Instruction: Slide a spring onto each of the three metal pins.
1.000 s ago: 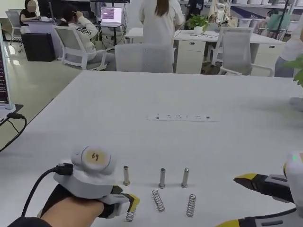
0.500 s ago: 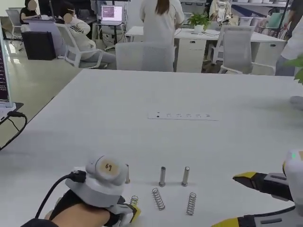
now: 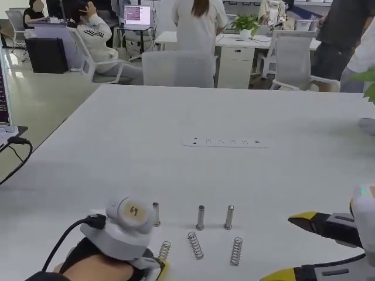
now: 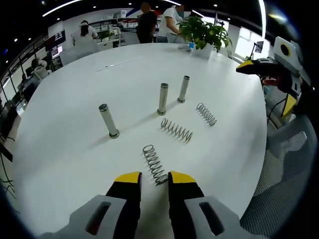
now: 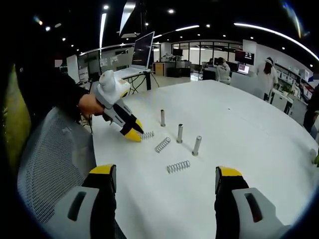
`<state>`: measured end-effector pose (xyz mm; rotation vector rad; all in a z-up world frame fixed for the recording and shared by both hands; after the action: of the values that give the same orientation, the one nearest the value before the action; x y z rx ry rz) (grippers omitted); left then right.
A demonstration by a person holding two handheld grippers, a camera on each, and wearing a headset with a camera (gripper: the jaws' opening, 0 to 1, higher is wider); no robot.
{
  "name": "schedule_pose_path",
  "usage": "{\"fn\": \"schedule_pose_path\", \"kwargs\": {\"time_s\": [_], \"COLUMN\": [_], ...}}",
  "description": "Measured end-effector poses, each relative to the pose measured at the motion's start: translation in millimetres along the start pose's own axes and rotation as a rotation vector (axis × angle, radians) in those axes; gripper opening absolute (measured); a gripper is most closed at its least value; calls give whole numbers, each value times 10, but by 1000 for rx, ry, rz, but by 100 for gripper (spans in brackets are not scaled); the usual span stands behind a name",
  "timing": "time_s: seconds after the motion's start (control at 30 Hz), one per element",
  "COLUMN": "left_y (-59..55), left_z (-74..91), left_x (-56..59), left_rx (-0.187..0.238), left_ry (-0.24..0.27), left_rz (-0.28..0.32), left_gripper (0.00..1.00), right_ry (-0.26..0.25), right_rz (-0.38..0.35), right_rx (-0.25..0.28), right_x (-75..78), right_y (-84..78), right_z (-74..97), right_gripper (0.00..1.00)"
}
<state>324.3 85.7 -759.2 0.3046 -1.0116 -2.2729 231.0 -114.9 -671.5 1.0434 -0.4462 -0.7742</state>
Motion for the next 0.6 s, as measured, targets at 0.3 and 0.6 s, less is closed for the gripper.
{"fn": "schedule_pose_path", "kwargs": {"time_s": [0.3,0.6], "left_y": [-27,-21], "left_z": [34,15], "left_x": [-65,-52], "left_rx": [4,26], "left_ry": [2,-13], "left_rz": [-10,-31], "left_gripper": [12,8], "right_ry": [3,4], "right_rz": [1,5], "right_rx": [-8,-13], "right_x": [-2,6], "right_y": [-12,-4], "right_z": [-12,-12], "right_gripper": [80,80]}}
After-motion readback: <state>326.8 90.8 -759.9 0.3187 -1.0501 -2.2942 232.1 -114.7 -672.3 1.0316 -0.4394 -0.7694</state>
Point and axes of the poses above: the centre of the closed fingertips' face, and the gripper's own axes: z roughly backward along the fingers, x roughly to its right, y roughly out of its top, the point moved 4 cm from there along z, roughly backward along the fingers, and after that the axes turned 6 degrees about x, right-handed, at the moved point
